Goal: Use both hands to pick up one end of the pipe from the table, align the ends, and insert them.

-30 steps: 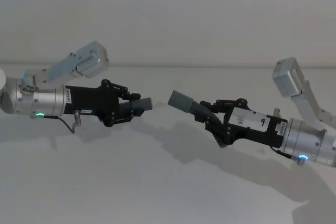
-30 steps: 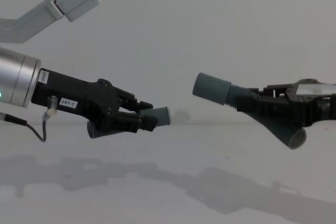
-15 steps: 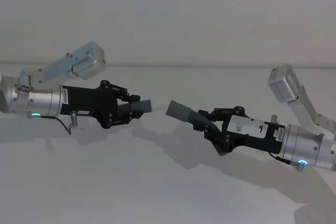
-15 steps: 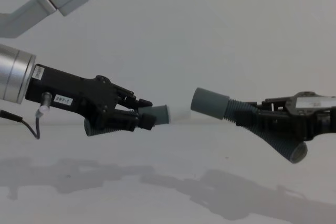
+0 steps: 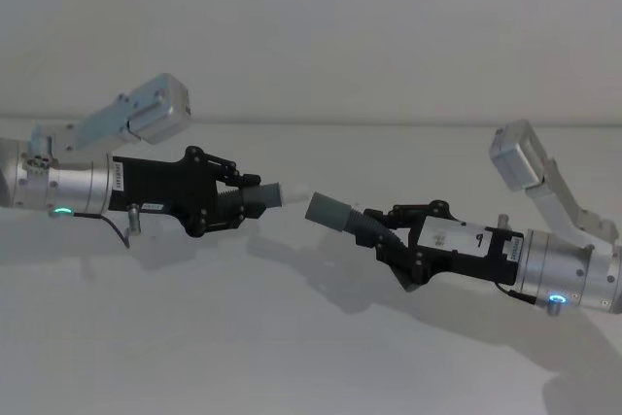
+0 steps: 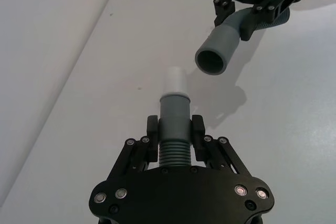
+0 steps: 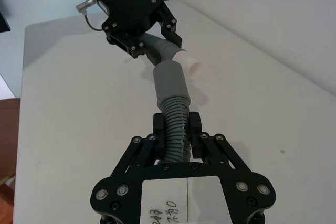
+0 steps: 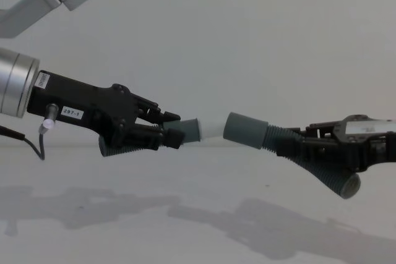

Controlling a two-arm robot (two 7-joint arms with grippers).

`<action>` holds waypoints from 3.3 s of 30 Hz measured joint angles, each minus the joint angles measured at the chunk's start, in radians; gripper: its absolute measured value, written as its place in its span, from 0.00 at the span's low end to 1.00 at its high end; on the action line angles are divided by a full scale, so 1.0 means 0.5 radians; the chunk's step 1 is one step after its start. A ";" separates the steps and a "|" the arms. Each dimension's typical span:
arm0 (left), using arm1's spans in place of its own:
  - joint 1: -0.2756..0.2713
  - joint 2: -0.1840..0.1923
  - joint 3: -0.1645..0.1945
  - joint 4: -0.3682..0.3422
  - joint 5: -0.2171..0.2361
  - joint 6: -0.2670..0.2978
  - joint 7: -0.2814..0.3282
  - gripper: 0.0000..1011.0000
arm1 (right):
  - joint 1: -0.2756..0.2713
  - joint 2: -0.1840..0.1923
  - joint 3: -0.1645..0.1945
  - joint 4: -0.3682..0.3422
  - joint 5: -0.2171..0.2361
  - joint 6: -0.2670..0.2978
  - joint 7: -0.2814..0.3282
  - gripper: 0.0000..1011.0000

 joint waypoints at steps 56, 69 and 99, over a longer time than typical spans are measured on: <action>-0.050 0.041 0.086 0.031 -0.097 0.013 -0.034 0.36 | 0.144 -0.007 -0.138 0.156 0.045 0.050 -0.019 0.26; -0.062 0.049 0.113 0.029 -0.114 0.014 -0.051 0.36 | 0.173 -0.009 -0.159 0.187 0.056 0.027 -0.018 0.26; -0.096 0.063 0.172 0.024 -0.140 -0.012 -0.103 0.36 | 0.233 -0.010 -0.223 0.240 0.096 0.000 0.053 0.26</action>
